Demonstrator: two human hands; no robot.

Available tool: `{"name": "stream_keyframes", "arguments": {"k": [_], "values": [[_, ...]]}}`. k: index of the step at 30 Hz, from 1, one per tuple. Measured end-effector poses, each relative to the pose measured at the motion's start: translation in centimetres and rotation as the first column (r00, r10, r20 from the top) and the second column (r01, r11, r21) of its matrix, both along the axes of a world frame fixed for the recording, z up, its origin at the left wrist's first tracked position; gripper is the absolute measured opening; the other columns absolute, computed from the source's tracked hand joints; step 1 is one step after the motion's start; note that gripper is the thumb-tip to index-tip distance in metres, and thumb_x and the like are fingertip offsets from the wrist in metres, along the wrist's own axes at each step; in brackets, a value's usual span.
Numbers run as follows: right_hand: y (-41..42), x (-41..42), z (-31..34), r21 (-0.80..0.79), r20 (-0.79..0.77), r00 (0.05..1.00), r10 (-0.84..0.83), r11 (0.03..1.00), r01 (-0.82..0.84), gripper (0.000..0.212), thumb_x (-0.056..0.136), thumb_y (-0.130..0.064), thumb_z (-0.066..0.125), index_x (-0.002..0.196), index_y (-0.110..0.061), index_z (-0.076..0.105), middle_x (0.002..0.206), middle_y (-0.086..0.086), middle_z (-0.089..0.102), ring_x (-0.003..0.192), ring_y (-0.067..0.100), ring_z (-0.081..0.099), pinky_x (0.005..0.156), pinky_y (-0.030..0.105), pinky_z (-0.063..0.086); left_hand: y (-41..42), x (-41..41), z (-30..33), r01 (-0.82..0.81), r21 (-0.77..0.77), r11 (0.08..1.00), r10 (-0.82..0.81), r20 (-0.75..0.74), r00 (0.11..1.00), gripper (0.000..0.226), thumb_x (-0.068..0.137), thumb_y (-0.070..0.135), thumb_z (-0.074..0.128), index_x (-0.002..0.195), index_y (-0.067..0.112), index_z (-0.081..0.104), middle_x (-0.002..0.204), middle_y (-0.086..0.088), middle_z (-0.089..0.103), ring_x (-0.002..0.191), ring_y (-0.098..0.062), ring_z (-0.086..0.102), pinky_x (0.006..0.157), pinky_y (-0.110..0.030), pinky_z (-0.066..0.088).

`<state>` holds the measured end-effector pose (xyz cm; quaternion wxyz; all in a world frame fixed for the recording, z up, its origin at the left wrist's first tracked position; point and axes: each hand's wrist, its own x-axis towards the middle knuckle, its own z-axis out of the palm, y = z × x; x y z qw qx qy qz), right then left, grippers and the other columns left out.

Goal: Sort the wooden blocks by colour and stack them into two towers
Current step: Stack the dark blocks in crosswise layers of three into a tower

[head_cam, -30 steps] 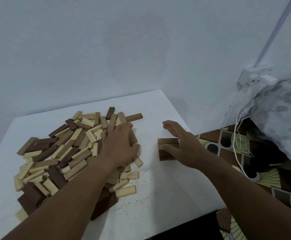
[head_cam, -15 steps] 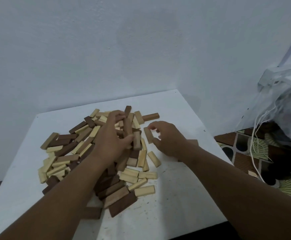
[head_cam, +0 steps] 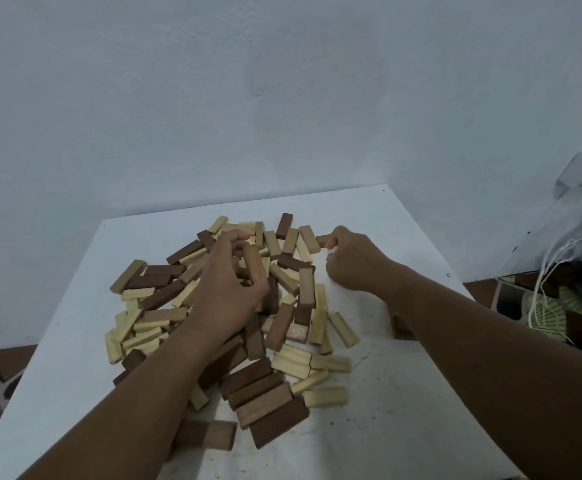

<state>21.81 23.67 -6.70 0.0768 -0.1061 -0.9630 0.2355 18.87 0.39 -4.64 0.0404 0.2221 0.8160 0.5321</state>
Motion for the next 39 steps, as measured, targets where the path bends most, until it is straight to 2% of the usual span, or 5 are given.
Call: {"name": "stream_keyframes", "arguments": {"k": [7,15,20,29,39], "values": [[1.0,-2.2,0.4,-0.087,0.027,0.973,-0.23,0.969,0.232,0.009,0.089,-0.009,0.042,0.095,-0.01,0.048,0.087,0.01,0.059,0.078,0.027,0.056,0.056,0.029,0.037,0.1,-0.4,-1.2,0.014,0.011,1.0,-0.014,0.013,1.0,0.059,0.078,0.012,0.072,0.121,0.042,0.045,0.113,0.022,0.053,0.085,-0.013,0.066,0.066,-0.025,0.05],[1.5,-1.9,0.1,0.27,0.143,0.959,-0.246,0.942,0.201,0.013,0.088,-0.02,0.061,0.099,-0.015,0.061,0.089,0.002,0.062,0.073,0.019,0.06,0.064,0.03,0.049,0.2,0.6,-1.3,0.005,-0.019,1.0,-0.005,-0.005,1.0,0.055,0.078,0.008,0.073,0.117,0.04,0.051,0.118,0.015,0.056,0.089,-0.009,0.066,0.064,-0.01,0.047],[0.7,2.0,3.4,0.057,0.075,0.959,-0.274,0.961,0.27,0.038,0.088,-0.048,0.06,0.084,-0.011,0.064,0.083,0.003,0.067,0.075,0.02,0.063,0.068,0.033,0.053,0.5,2.8,-0.9,0.099,0.046,0.994,-0.1,0.012,0.995,0.047,0.077,0.004,0.077,0.11,0.034,0.063,0.119,0.006,0.059,0.09,-0.012,0.067,0.076,-0.023,0.058],[-3.6,16.1,6.1,-0.055,0.153,0.958,-0.242,0.966,0.253,0.031,0.078,-0.045,0.072,0.064,-0.02,0.064,0.063,-0.003,0.064,0.057,0.006,0.059,0.053,0.023,0.041,2.2,11.4,-0.9,0.209,0.082,0.974,-0.215,0.071,0.974,0.049,0.073,0.006,0.084,0.109,0.034,0.066,0.118,0.016,0.056,0.091,-0.007,0.066,0.071,-0.021,0.056],[-1.9,22.4,1.8,-0.163,0.286,0.909,-0.302,0.92,0.357,0.032,0.09,-0.055,0.057,0.101,-0.025,0.052,0.08,-0.006,0.061,0.074,0.008,0.057,0.067,0.026,0.044,4.8,17.2,-3.6,0.351,-0.155,0.924,-0.367,-0.095,0.925,0.054,0.077,0.015,0.082,0.122,0.032,0.059,0.111,0.02,0.055,0.096,-0.001,0.055,0.079,-0.011,0.049]]}}
